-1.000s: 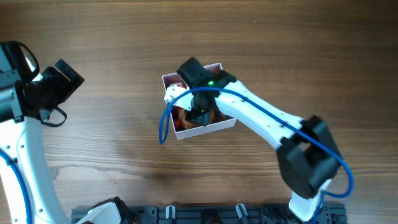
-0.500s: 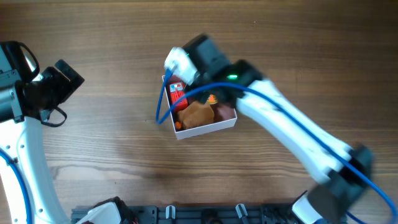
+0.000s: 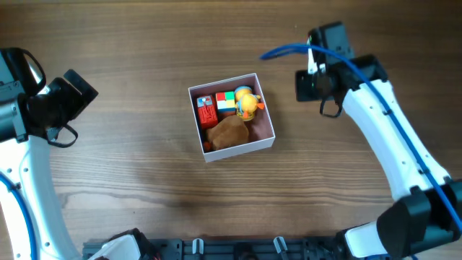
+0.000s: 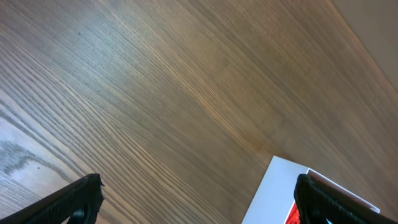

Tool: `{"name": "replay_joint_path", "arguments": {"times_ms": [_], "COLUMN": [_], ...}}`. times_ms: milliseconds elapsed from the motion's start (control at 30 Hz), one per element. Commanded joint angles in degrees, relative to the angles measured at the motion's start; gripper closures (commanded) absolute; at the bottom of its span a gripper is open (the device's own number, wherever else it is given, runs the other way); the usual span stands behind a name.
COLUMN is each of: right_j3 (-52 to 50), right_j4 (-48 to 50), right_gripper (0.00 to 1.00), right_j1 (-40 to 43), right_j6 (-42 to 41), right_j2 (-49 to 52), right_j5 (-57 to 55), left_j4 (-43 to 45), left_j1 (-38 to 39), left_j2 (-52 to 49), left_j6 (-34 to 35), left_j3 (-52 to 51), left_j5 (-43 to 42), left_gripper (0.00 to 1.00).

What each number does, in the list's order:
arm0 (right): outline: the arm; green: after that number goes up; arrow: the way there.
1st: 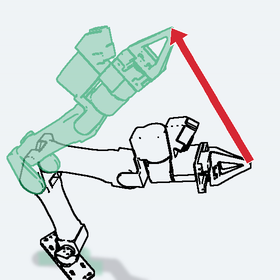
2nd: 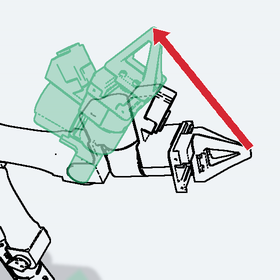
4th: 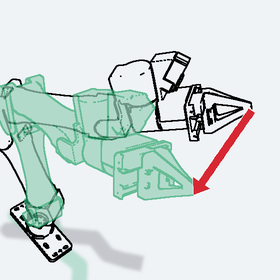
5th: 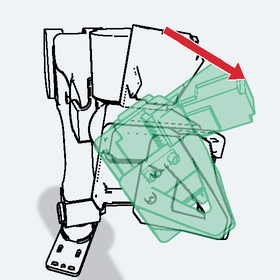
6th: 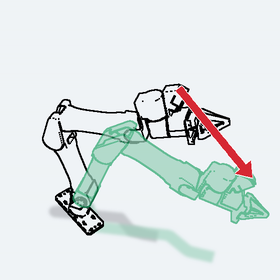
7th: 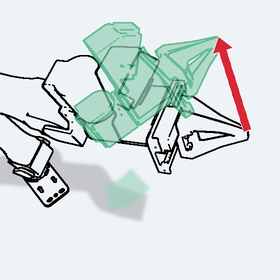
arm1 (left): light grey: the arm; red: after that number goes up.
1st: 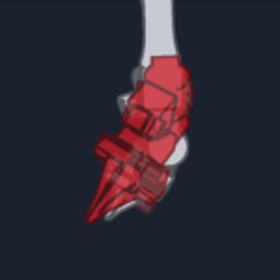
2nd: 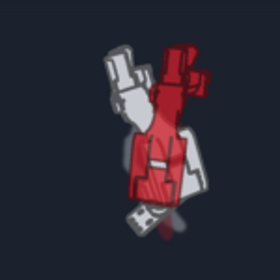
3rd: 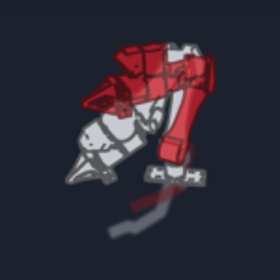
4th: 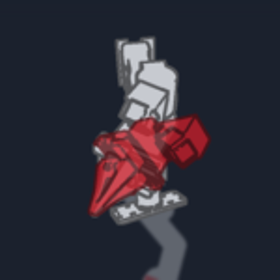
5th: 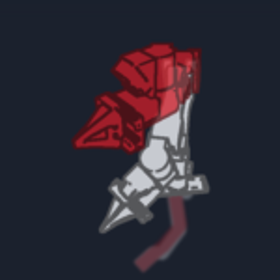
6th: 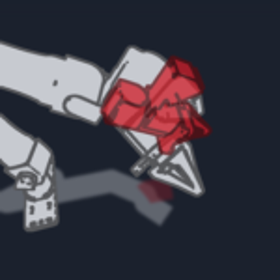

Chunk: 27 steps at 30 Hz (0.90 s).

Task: Pack container

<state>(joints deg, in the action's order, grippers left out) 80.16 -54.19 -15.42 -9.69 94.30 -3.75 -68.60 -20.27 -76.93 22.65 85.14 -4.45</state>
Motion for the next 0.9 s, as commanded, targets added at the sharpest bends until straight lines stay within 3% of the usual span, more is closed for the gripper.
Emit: {"name": "replay_joint_path", "arguments": {"times_ms": [0, 333, 867], "right_j3": [-6.16, -9.79, -10.12], "right_j4": [3.21, 6.60, 6.71], "right_gripper": [0.96, 0.96, 0.95], "right_j1": [-0.55, -4.92, -8.59], "right_j6": [-0.50, 5.25, 2.60], "right_j2": [2.29, 6.88, 7.50], "right_j5": [8.74, 21.42, 18.38], "left_j4": [-0.31, -0.50, -0.74], "left_j1": [-0.02, 2.54, 2.56], "left_j2": [0.44, 0.42, 0.42], "left_j6": [-1.42, -2.78, -4.00], "left_j3": [0.57, 0.57, 0.57], "left_j5": [-0.68, -0.61, -0.72], "left_gripper": [0.01, 0.01, 0.01]}}
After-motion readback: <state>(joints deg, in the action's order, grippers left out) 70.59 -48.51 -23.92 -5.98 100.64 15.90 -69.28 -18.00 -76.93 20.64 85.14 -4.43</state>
